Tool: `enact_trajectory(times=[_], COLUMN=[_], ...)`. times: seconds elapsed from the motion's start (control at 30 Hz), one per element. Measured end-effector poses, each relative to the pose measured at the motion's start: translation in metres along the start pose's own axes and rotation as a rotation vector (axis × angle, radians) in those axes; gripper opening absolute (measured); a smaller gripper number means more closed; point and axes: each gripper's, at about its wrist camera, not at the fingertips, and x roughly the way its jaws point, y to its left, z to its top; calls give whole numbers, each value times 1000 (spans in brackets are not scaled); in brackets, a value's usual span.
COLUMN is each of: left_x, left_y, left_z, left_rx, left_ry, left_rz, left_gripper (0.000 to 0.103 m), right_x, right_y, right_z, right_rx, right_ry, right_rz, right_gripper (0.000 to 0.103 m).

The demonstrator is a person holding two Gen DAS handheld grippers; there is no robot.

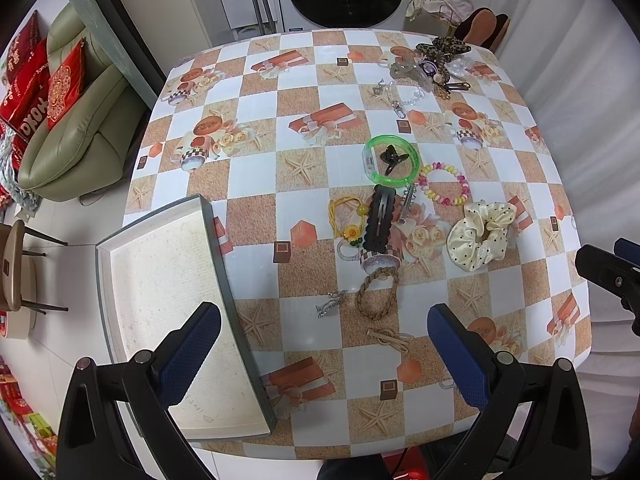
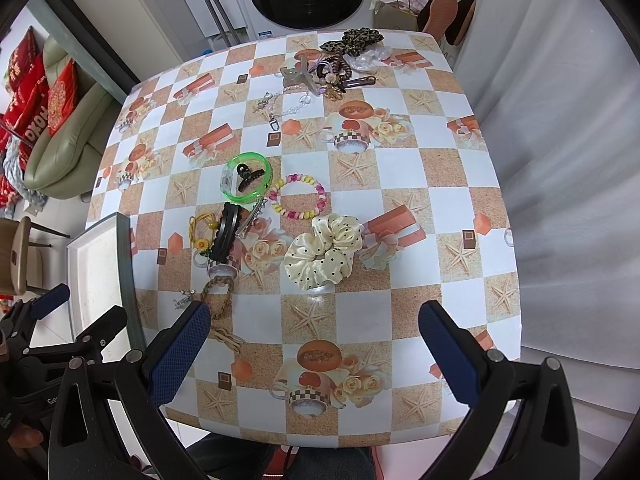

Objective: Organize jewelry

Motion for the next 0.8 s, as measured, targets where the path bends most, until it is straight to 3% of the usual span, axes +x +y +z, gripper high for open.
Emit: enact_trajectory(times=[0.8], left_x=[0], left_y=[0], left_z=[0], left_rx=[1], left_ry=[3], left_rz=[0], left_gripper=[103], right_x=[3], right_y=[0], right_z=[1], right_rx=[0], right_ry=[5], right_rz=[1], right_gripper=[103])
